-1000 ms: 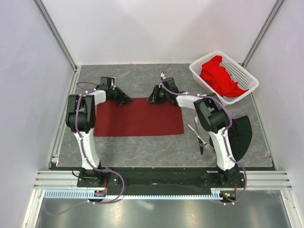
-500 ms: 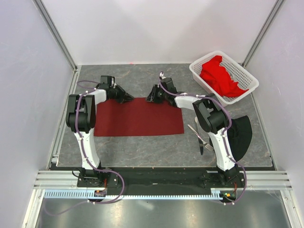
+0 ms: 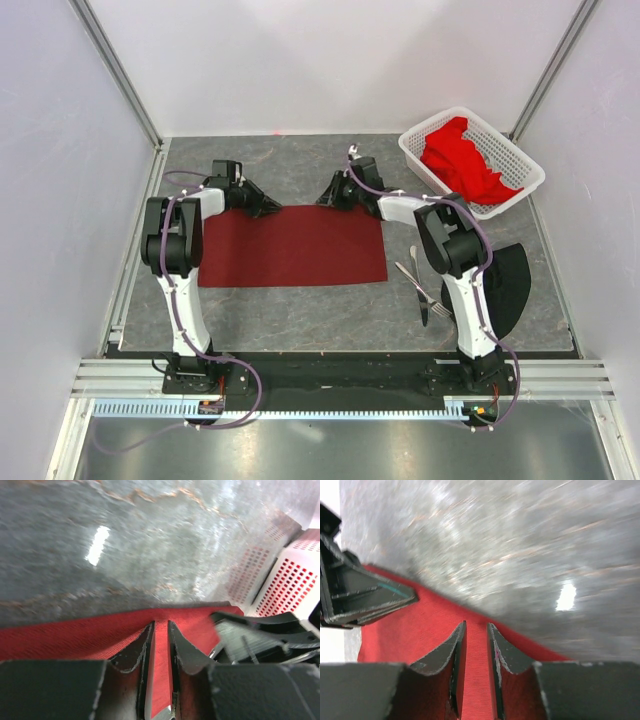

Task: Fold the napkin into a case and place the utensils inside
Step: Smooth out the rectangle-folded napkin at the center of the board.

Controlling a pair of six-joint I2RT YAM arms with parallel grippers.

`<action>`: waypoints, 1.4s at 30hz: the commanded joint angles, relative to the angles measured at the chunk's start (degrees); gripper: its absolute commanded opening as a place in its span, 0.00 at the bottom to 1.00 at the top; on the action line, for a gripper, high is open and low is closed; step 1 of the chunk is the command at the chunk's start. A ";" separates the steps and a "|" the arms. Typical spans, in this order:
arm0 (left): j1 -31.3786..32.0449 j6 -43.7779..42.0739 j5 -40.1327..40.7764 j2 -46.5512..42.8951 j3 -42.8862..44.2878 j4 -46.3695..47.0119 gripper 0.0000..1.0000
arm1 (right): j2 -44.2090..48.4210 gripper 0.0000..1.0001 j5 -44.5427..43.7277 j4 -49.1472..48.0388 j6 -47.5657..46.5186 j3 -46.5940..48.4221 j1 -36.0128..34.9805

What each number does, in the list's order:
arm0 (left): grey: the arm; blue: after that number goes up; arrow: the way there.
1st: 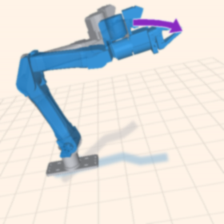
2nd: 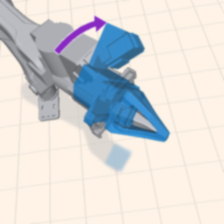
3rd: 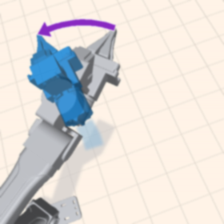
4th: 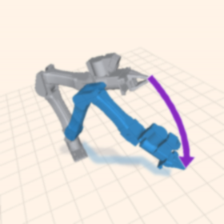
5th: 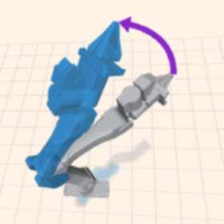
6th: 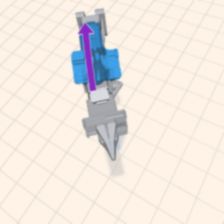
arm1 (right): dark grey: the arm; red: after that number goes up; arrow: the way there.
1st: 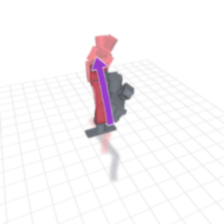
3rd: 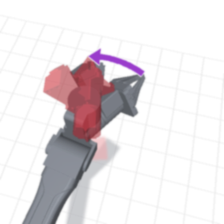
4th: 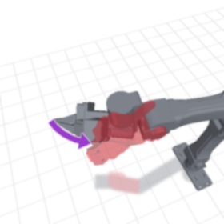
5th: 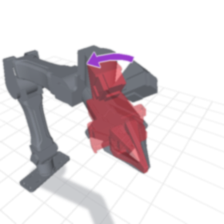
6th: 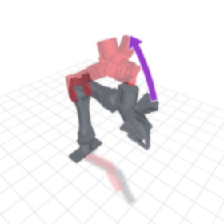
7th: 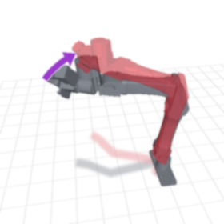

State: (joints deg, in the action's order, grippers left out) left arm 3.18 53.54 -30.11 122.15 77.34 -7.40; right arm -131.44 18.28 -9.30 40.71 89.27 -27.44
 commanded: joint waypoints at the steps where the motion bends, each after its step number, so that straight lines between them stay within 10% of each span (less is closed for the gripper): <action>1: -0.37 0.07 1.28 1.42 2.64 -0.60 0.22 | 1.27 0.30 2.37 -1.95 -1.51 -1.99 3.35; 27: -13.11 -9.59 -1.27 -4.64 2.91 -10.97 0.27 | 14.11 0.45 1.57 5.71 -9.95 -8.76 8.90; 42: -16.80 -14.95 2.94 -0.77 5.27 -14.74 0.26 | 11.03 0.36 0.36 2.09 -11.35 -14.13 10.65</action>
State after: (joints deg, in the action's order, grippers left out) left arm -13.10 42.89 -29.85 120.44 79.81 -20.08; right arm -119.72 19.79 -5.45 31.42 75.61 -17.76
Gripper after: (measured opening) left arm 0.260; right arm 0.359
